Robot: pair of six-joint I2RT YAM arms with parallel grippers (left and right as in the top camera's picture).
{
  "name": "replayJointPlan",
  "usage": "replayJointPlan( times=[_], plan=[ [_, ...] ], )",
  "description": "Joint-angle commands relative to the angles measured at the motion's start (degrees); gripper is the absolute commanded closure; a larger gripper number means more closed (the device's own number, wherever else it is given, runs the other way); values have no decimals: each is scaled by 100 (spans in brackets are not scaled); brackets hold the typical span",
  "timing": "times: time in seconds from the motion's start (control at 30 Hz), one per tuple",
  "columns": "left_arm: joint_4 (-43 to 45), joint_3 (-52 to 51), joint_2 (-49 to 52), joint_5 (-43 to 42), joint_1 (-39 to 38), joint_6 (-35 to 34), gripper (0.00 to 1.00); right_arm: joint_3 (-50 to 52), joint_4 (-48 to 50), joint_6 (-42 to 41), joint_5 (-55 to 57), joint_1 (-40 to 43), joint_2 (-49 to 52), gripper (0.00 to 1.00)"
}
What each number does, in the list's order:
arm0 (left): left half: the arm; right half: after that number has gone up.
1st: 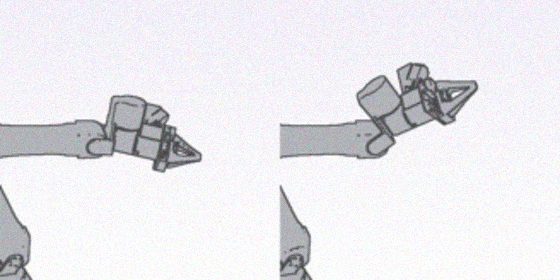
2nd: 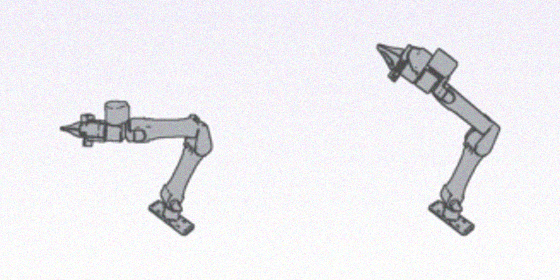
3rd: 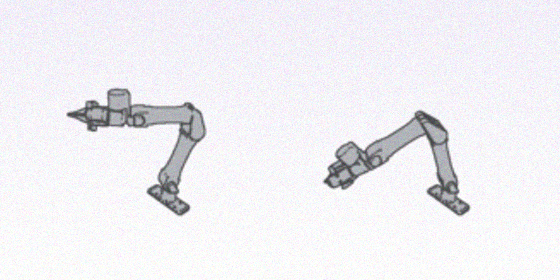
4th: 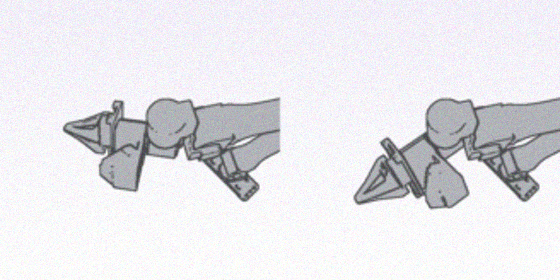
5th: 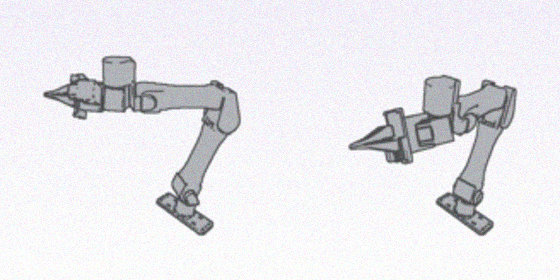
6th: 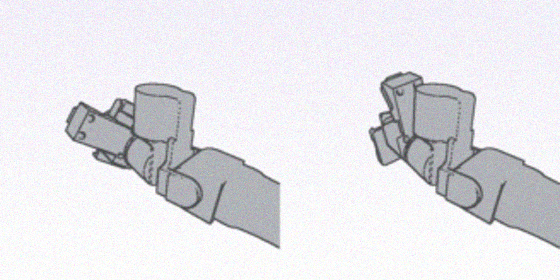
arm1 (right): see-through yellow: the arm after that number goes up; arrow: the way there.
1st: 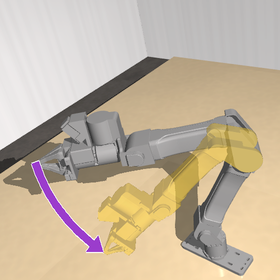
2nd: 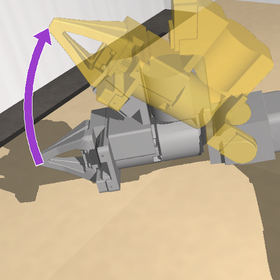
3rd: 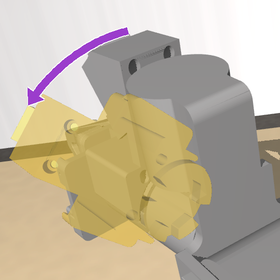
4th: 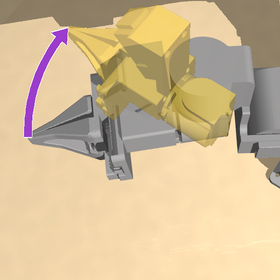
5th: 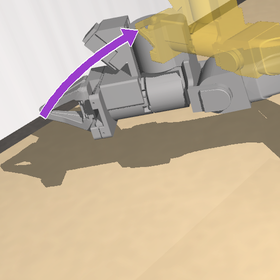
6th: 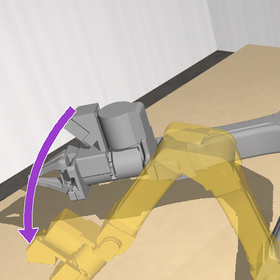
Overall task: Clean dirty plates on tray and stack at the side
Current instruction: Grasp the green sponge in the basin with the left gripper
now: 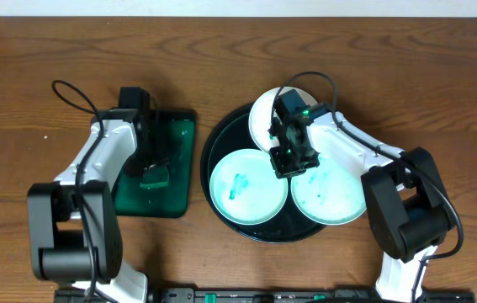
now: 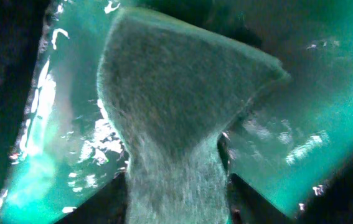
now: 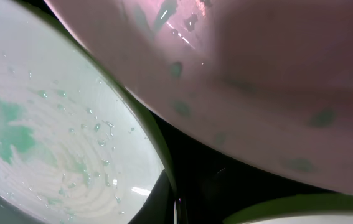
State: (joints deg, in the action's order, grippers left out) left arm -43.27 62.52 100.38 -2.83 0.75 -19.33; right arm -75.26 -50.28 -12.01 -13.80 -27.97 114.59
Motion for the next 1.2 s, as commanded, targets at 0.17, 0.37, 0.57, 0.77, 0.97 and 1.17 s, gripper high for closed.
replayJointPlan(
  times=[0.17, 0.37, 0.57, 0.77, 0.97, 1.17],
  plan=[
    [181, -404, 138, 50, 20, 144, 42, -39, 13, -122, 542, 129, 50, 99],
    [708, -713, 289, 26, 20, 146, 93, -39, 15, -122, 542, 129, 50, 99],
    [173, -310, -195, -17, 20, 149, 93, -39, 11, -120, 542, 129, 50, 99],
    [-157, -168, -1029, -15, 20, 149, 93, -39, 11, -122, 542, 129, 50, 99],
    [-52, -404, -1005, 358, 13, 149, 93, -39, 11, -120, 542, 129, 50, 99],
    [-9, -426, -909, 352, 15, 168, 93, -39, 13, -122, 542, 129, 50, 99]
  ],
)
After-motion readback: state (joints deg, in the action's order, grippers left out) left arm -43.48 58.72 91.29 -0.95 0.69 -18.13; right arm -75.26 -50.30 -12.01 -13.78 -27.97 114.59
